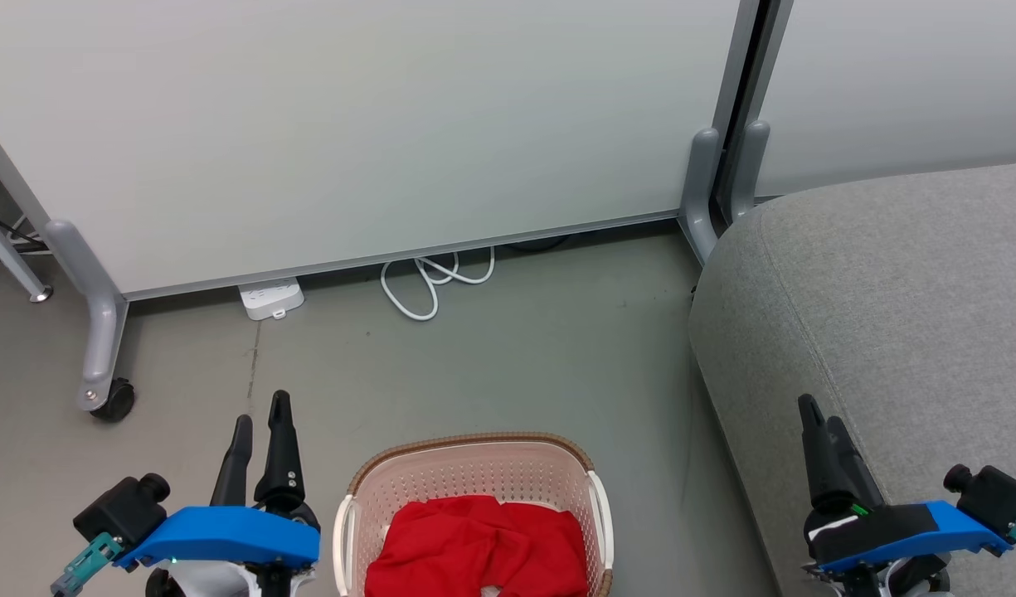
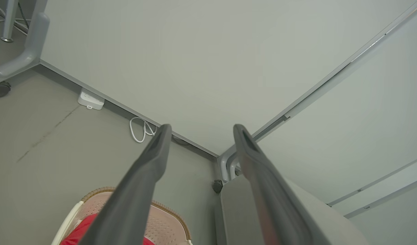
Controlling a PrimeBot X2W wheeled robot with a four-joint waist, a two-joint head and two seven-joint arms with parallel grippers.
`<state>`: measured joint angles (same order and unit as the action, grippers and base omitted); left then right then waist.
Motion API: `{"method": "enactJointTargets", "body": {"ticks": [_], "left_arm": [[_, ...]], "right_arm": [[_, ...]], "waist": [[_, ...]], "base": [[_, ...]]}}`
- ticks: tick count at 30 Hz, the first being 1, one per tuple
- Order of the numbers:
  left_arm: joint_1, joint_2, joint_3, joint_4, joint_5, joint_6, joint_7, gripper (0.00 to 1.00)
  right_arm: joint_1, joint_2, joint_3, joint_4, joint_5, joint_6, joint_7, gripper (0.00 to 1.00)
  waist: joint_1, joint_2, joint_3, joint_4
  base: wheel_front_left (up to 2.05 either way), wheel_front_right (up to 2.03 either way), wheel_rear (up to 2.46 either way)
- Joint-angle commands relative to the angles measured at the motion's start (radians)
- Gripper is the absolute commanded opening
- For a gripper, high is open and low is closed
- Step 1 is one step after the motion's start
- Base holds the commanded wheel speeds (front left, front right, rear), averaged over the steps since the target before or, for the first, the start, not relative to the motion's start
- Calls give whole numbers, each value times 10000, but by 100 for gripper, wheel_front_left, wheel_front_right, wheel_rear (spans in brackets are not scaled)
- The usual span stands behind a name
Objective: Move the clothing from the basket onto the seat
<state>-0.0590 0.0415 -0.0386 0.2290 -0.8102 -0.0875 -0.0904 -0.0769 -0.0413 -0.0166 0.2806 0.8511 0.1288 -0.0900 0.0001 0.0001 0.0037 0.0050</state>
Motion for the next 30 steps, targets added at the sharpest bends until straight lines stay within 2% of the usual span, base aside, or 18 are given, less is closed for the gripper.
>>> {"method": "enactJointTargets", "body": {"ticks": [1, 8, 16, 30], "left_arm": [[-227, 84, -28, -84, 311, 55, -98, 100], [-245, 87, -152, 34, 1173, 57, -306, 100], [-272, 90, -248, 181, 2044, 45, -530, 100], [-302, 95, -453, 365, 3318, 84, -887, 100]], "right_arm": [[-210, -75, 23, -57, -252, 15, -80, 100], [-251, -81, 129, -22, -1079, 17, -162, 100], [-311, -88, -74, -129, -2608, 18, -279, 100], [-255, -99, 33, -292, -4276, 21, -403, 100]], "waist": [[0, -1, 0, 2], [0, -1, -2, 9], [0, -1, 1, 23], [0, -1, -2, 48]], "base": [[0, 0, 0], [0, 0, 0], [0, 0, 0], [0, 0, 0]]}}
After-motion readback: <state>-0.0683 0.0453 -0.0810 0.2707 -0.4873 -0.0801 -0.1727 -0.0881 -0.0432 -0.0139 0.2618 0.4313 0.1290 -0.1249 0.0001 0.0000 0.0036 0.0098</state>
